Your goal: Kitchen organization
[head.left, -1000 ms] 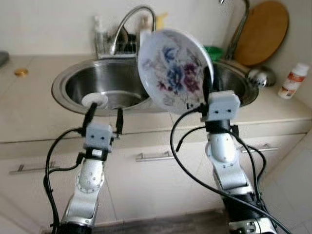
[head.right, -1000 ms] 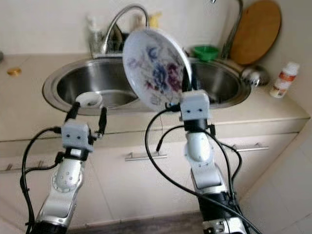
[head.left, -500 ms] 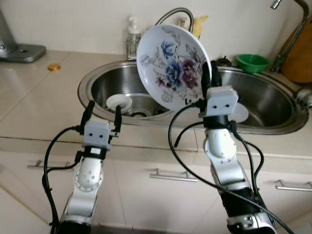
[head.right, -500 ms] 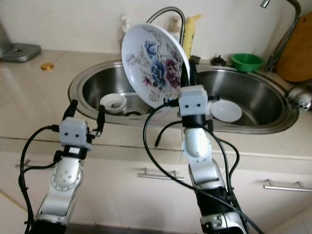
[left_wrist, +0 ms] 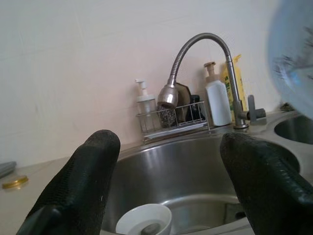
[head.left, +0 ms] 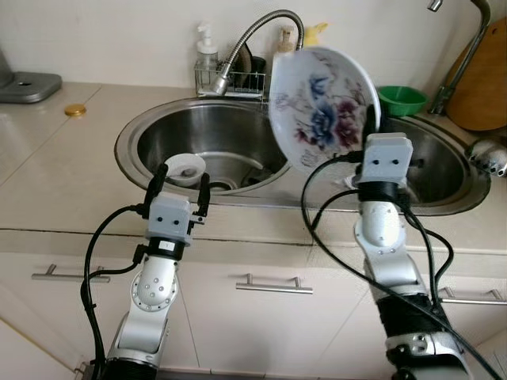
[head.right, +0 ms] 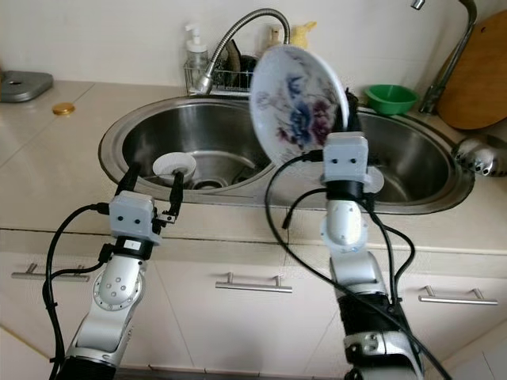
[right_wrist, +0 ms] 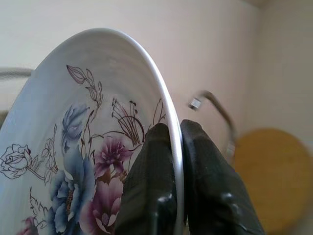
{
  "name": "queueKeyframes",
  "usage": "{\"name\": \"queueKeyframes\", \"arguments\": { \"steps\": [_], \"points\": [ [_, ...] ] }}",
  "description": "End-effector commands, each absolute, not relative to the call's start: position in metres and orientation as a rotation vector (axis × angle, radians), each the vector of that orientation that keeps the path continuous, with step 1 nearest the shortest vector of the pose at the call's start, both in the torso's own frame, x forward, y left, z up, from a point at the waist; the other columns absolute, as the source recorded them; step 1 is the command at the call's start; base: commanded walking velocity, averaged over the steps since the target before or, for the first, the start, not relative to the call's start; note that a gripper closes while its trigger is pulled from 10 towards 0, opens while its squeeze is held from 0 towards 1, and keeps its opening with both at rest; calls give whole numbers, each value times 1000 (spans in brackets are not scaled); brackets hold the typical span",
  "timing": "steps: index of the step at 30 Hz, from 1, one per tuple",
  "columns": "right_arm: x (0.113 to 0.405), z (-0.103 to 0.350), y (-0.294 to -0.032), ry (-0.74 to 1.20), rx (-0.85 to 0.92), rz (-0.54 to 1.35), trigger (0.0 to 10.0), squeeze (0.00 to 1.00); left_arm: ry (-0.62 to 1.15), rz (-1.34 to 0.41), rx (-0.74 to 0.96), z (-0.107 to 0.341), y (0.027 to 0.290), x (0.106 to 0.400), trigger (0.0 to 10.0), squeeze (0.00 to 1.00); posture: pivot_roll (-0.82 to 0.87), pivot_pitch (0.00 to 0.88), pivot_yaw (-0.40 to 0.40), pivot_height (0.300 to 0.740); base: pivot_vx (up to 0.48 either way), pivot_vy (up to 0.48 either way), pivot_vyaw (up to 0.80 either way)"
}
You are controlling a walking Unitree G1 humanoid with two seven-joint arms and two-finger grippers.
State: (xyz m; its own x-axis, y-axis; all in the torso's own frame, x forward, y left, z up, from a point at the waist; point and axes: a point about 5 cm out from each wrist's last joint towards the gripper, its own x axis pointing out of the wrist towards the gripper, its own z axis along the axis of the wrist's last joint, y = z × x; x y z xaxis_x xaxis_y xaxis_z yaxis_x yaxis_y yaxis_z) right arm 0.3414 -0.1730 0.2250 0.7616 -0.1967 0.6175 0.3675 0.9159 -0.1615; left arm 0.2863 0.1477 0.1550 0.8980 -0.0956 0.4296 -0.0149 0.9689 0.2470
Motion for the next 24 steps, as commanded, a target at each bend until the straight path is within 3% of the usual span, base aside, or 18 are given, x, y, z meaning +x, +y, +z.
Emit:
{"name": "queueKeyframes", "arguments": {
  "steps": [1, 19, 24],
  "points": [
    [346, 233, -182, -636, -292, -372, 0, 0, -459, -49, 245, 156, 146, 286, 10000, 0, 97, 0, -36, 740, 277, 0, 0],
    [364, 220, -197, -518, -370, -471, 0, 0, -464, -53, 244, 156, 145, 286, 10000, 0, 101, 0, -41, 740, 272, 0, 0],
    [364, 221, -199, -519, -374, -476, 0, 0, -465, -53, 243, 156, 144, 285, 10000, 0, 102, 0, -42, 740, 0, 0, 0]
  ]
}}
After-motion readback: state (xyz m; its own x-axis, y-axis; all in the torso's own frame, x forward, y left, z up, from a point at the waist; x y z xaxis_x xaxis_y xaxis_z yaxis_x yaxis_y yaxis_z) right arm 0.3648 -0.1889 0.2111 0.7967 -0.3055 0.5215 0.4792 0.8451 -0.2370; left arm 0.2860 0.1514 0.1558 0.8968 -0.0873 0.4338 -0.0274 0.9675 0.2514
